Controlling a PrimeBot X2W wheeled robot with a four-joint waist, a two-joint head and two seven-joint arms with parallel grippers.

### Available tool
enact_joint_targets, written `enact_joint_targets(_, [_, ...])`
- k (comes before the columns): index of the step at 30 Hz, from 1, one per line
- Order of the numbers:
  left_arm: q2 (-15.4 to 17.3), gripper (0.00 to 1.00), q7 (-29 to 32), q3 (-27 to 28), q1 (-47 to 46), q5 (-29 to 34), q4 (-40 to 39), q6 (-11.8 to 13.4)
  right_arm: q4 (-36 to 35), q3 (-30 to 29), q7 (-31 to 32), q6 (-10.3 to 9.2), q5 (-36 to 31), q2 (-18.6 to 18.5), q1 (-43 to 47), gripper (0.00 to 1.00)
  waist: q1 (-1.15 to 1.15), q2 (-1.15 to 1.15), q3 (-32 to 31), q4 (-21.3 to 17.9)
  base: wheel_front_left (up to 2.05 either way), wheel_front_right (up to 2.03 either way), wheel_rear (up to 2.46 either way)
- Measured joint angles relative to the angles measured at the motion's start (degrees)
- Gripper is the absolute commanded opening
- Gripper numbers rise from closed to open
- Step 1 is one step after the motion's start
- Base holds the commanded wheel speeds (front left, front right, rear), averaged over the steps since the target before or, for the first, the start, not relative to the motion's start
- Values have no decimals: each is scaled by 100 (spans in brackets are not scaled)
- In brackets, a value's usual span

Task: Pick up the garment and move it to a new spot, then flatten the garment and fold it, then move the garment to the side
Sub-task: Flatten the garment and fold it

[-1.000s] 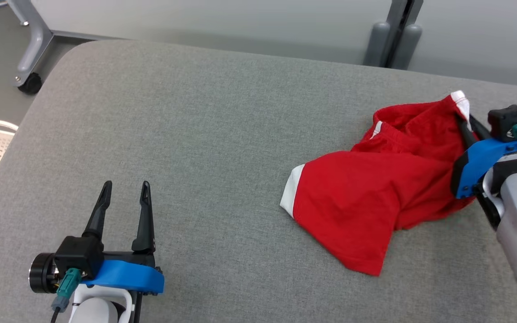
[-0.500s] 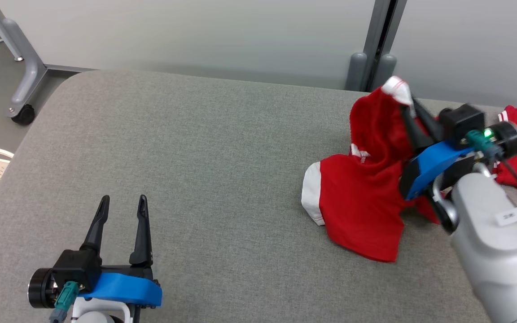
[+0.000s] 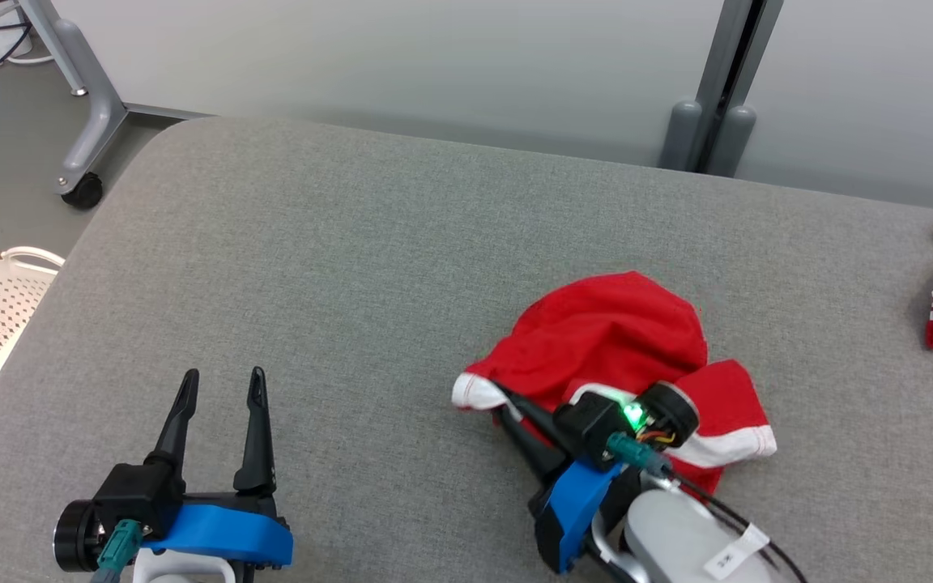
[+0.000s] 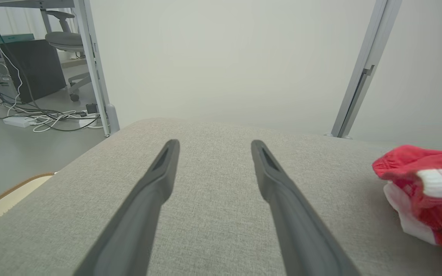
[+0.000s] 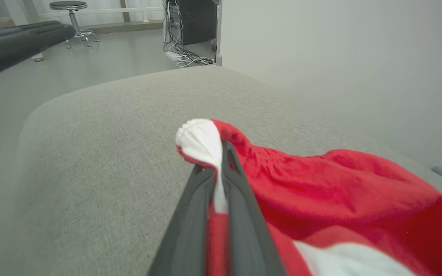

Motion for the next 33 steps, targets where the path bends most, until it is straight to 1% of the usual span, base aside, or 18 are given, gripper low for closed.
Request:
enact_joint_targets(4, [0, 100, 0, -5, 4, -41, 27, 0, -65, 472, 0, -1, 257, 12, 321, 0, 0, 1, -16, 13, 0, 0, 0])
enact_joint_targets(5, [0, 100, 0, -13, 8, -42, 34, 0, -152, 587, 1, -1, 341, 15, 392, 6, 0, 1, -25, 7, 0, 0, 0])
enact_joint_targets(6, [0, 100, 0, -20, 13, -43, 35, 0, -248, 646, 0, 0, 439, 23, 439, 56, 0, 1, -32, -2, 0, 0, 0])
enact_joint_targets(7, [-1, 100, 0, -23, 15, -51, 34, 0, -363, 645, -1, 0, 532, 32, 485, 100, 0, 1, -39, -15, 0, 0, 0])
enact_joint_targets(9, [1, 100, 0, -21, 18, -64, 30, 2, -553, 628, 0, 0, 627, 30, 563, 100, 0, 1, -56, -66, 0, 0, 0])
enact_joint_targets(13, [-1, 100, 0, -22, 19, -79, 8, 16, -781, 478, 0, 0, 537, 23, 725, 100, 0, 1, -88, -224, 0, 0, 0])
enact_joint_targets(18, [-2, 100, 0, 32, 64, -41, -11, 35, -1201, -101, -1, 0, 163, 30, 865, 100, 0, 1, -153, -482, 0, 0, 0])
enact_joint_targets(20, [-3, 100, 0, 83, 112, -32, -27, 35, -1378, -338, -2, 0, 49, -34, 967, 100, 0, 0, -179, -586, 0, 0, 0])
enact_joint_targets(25, [-4, 100, 0, 170, 201, 19, -41, 35, -1806, -619, -1, 0, -83, -293, 1343, 100, 0, 1, -288, -789, 0, 0, 0])
enact_joint_targets(28, [-4, 100, 0, 189, 279, 22, -48, 35, -2092, -1065, -1, 0, -115, -379, 1639, 100, 0, 1, -363, -884, 0, 0, 0])
enact_joint_targets(33, [-4, 100, 0, 257, 369, 73, -103, 35, -2477, -2038, -2, 0, -234, -409, 2112, 100, 0, 1, -430, -1062, 0, 0, 0])
